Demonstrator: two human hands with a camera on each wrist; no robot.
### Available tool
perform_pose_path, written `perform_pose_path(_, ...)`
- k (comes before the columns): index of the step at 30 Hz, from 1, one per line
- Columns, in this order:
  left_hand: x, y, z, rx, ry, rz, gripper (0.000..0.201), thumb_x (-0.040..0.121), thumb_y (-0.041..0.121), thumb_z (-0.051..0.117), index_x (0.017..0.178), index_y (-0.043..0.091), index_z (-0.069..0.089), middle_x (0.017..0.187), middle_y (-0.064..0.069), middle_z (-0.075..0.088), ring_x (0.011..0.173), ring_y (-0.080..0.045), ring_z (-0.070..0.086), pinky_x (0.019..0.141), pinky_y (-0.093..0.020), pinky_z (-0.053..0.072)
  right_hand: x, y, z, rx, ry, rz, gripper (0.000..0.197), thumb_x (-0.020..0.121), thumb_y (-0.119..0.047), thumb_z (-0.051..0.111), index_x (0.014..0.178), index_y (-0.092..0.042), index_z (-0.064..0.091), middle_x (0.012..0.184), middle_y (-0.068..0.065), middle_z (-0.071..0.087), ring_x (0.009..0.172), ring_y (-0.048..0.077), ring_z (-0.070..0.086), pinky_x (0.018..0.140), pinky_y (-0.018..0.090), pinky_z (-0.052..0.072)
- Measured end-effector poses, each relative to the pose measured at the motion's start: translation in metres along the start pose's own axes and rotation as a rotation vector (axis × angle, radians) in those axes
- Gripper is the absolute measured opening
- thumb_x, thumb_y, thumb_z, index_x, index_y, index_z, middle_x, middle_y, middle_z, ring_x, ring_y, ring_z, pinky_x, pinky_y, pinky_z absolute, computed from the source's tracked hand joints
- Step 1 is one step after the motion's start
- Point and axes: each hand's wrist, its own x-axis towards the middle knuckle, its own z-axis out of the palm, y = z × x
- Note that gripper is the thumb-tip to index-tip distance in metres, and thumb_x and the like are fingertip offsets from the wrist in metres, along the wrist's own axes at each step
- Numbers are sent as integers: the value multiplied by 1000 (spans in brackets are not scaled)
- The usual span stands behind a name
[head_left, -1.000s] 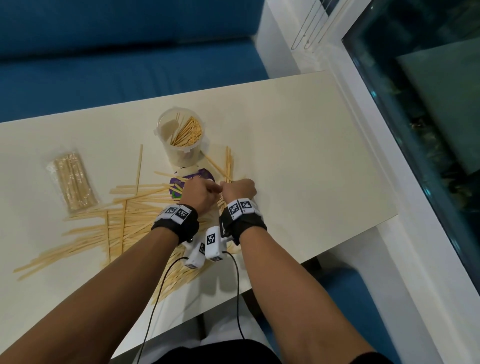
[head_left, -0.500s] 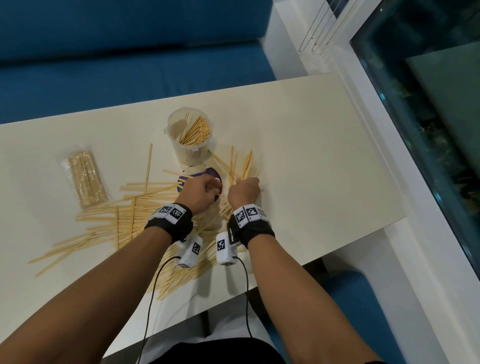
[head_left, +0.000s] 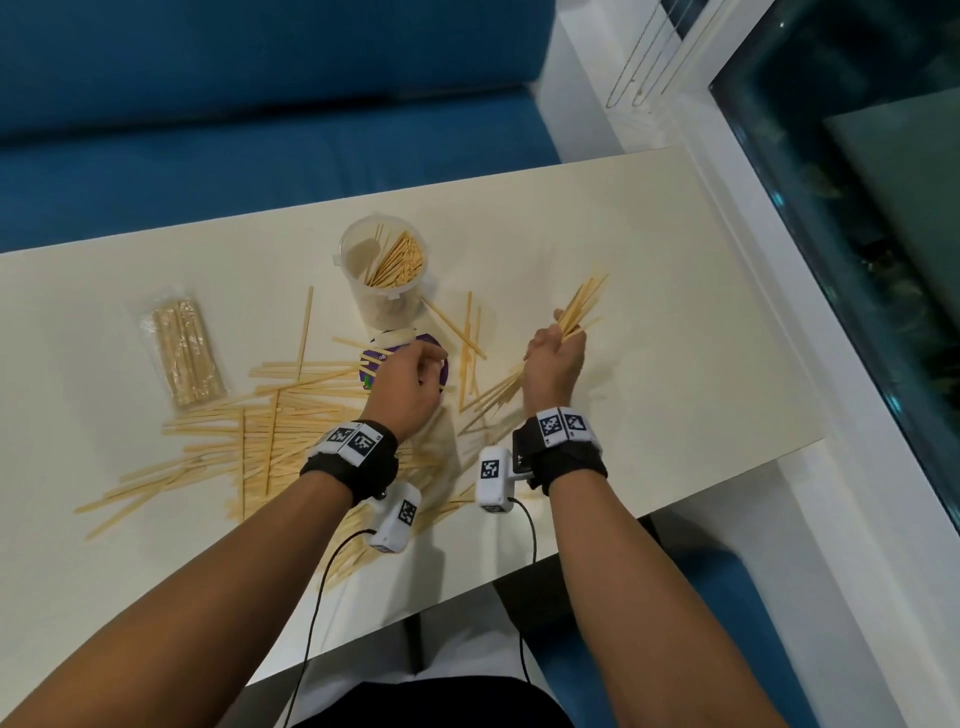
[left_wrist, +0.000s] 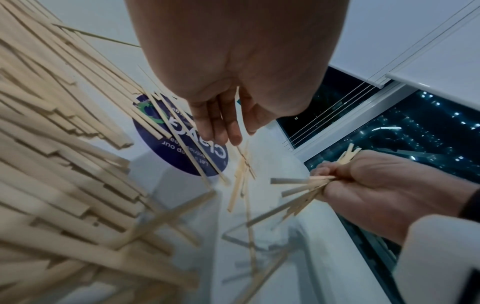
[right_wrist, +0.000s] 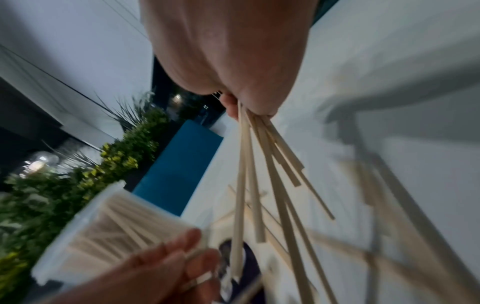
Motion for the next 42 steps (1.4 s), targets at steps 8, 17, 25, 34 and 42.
perform_pose_path(8,2,24,12,-486,-173,-404,48,108,42,37,119,3,63,99,-7,70,93,-27,66,85,-38,52,4,-67,-11,152,88,-269,20,112,-7,27,112,-11,47,76,1,43,67,17,41,62,19,41)
perform_pose_path(17,2,61,16,-1370,-268,-891,53,108,48,36,94,1,55,66,-13,63,54,-21,63,86,-32,59,-67,-86,7,218,-98,-432,15,112,-10,30,117,-8,45,80,6,46,70,18,45,68,20,45)
perform_pose_path(25,3,49,7,-1332,-379,-913,27,110,14,37,100,2,59,85,-8,54,75,-15,60,62,-31,61,-89,-72,6,295,-282,-304,16,109,-23,40,120,-15,49,73,-5,44,65,19,40,63,35,41)
perform_pose_path(34,-6,54,-6,-1311,-538,-851,29,107,14,40,109,-6,62,104,-17,55,91,-27,72,82,-47,63,-95,-79,7,369,-378,-160,49,108,-35,52,66,-14,39,50,-1,30,45,18,29,46,31,30)
perform_pose_path(42,-17,60,-18,-1309,-717,-847,51,103,12,43,147,-12,38,152,-28,41,143,-35,43,114,-49,41,-98,-86,13,326,-366,-67,61,108,-39,53,50,-24,39,44,-6,31,39,15,27,45,26,27)
